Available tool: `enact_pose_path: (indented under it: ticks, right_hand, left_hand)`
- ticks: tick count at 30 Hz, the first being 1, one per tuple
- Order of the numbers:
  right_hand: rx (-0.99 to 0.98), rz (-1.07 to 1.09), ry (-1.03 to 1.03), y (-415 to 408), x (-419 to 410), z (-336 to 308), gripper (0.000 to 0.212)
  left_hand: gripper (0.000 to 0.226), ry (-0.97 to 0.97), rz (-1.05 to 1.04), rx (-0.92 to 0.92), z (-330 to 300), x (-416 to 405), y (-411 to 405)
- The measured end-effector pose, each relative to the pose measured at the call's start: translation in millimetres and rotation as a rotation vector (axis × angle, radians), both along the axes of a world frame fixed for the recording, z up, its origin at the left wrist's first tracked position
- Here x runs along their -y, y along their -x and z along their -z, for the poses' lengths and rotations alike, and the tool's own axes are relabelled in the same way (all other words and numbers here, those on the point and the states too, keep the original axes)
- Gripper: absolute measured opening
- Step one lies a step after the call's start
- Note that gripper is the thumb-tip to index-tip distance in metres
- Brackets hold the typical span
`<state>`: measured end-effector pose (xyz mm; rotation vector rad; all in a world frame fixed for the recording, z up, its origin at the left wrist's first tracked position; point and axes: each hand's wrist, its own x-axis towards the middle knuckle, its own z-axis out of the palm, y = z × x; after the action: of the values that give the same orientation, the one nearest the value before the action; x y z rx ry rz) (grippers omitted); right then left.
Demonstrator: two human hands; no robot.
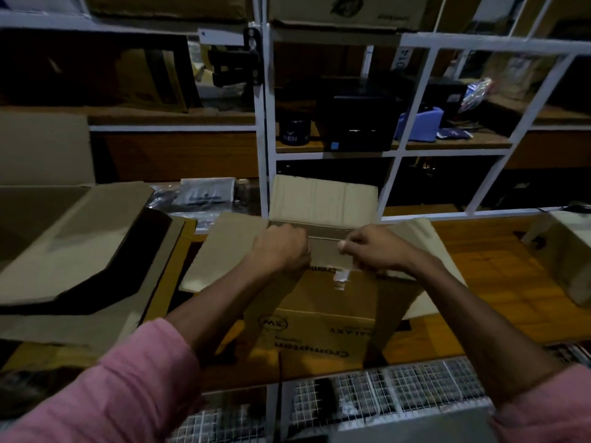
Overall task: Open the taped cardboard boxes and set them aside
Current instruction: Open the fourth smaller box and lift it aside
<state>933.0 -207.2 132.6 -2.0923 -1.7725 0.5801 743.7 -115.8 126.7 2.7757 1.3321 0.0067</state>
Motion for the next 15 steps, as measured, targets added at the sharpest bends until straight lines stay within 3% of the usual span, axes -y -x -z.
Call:
enact_pose_path:
  ticks: [3, 6, 9, 15]
  right_hand:
    - [0.029, -0.036, 0.316, 3.4, 9.4, 11.3, 0.023]
    - [0.080, -0.084, 0.463, 8.0, 15.6, 38.6, 0.037]
    - [0.078, -0.124, 0.492, 18.3, 27.2, 65.7, 0.045]
    - [-0.032, -0.065, 0.278, 28.2, 55.4, 117.6, 0.039]
  left_hand:
    - [0.024, 0.402, 0.060, -0.088, 3.2, 7.0, 2.8]
    - [0.041, 0.590, 0.123, -0.118, 22.4, 19.8, 12.1]
    - [0.053, 0.578, 0.152, -0.139, 57.3, 30.0, 20.8]
    - [0.049, 0.370, 0.143, -0.014, 125.5, 31.6, 41.5]
